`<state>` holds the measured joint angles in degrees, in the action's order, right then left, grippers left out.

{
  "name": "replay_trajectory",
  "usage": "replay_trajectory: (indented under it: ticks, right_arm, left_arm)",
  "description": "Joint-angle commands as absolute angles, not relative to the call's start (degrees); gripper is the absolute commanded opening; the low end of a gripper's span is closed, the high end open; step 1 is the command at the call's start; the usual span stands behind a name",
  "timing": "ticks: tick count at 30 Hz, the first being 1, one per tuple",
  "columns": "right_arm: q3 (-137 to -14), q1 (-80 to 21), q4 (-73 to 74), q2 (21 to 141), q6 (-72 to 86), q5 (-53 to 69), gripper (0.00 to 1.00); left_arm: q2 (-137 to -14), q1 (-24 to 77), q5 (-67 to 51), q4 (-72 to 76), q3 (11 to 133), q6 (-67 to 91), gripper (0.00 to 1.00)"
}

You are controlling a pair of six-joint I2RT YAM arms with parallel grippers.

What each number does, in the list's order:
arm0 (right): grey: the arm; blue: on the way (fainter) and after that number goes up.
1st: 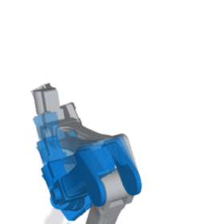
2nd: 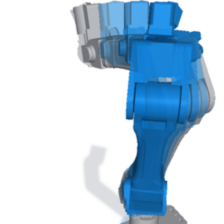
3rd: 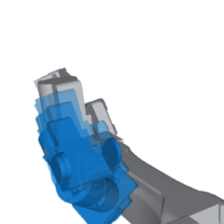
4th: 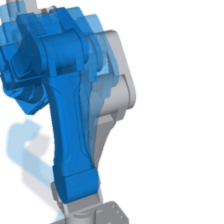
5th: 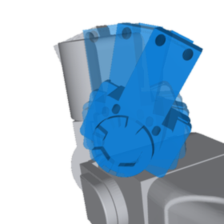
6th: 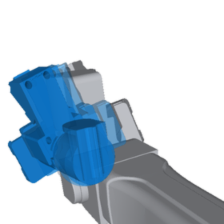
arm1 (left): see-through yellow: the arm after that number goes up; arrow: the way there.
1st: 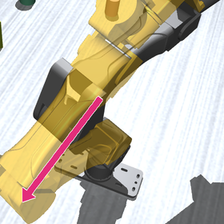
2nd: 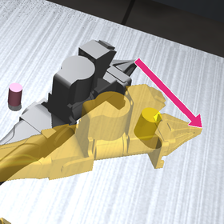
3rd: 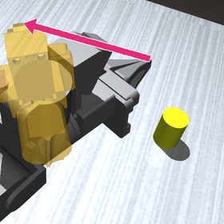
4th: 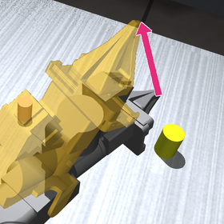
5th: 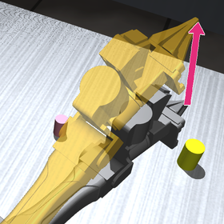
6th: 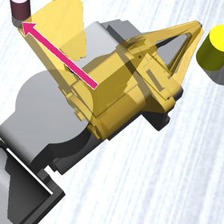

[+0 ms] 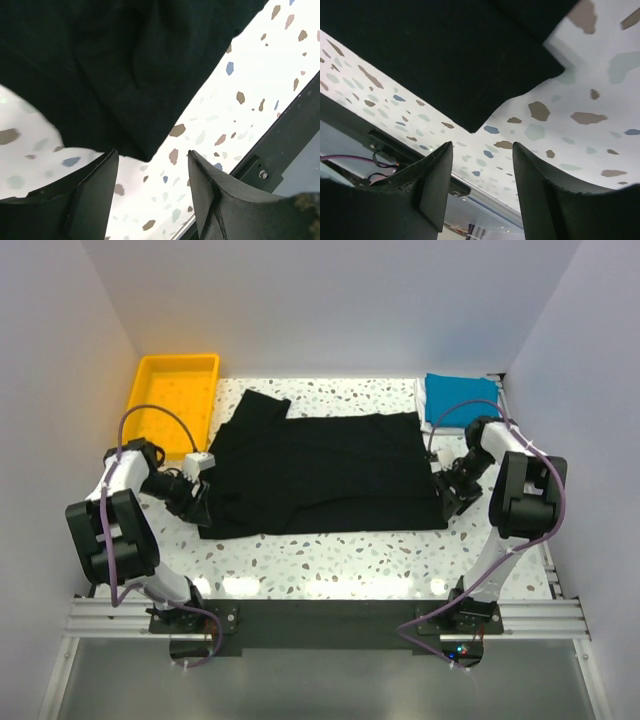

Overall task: Fold and stack the t-shirts
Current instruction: Fold the tshirt

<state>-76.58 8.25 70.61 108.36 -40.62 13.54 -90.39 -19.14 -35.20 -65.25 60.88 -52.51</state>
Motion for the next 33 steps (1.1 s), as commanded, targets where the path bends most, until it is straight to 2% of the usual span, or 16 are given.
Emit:
replay_trajectory:
  ticks: [1, 14, 21, 33]
  right_arm:
    - [-74.5, 9.1, 67.8, 107.9, -37.8, 17.5, 0.55]
    - [-73.5, 9.1, 64.1, 112.1, -37.8, 19.2, 0.54]
    - [-75.2, 9.1, 66.3, 113.0, -38.2, 21.1, 0.42]
    - [-75.1, 9.1, 71.5, 110.3, -39.8, 22.6, 0.45]
  left_arm:
    - [-88.8, -19.5, -36.9, -60.2, 56.9, -50.5, 0.63]
    - [-91.1, -19.4, -30.5, -52.6, 52.6, -47.9, 0.63]
    - [-92.1, -19.4, -31.0, -53.3, 51.8, -48.7, 0.53]
    - [-92.2, -19.4, -32.3, -55.1, 52.2, -49.2, 0.52]
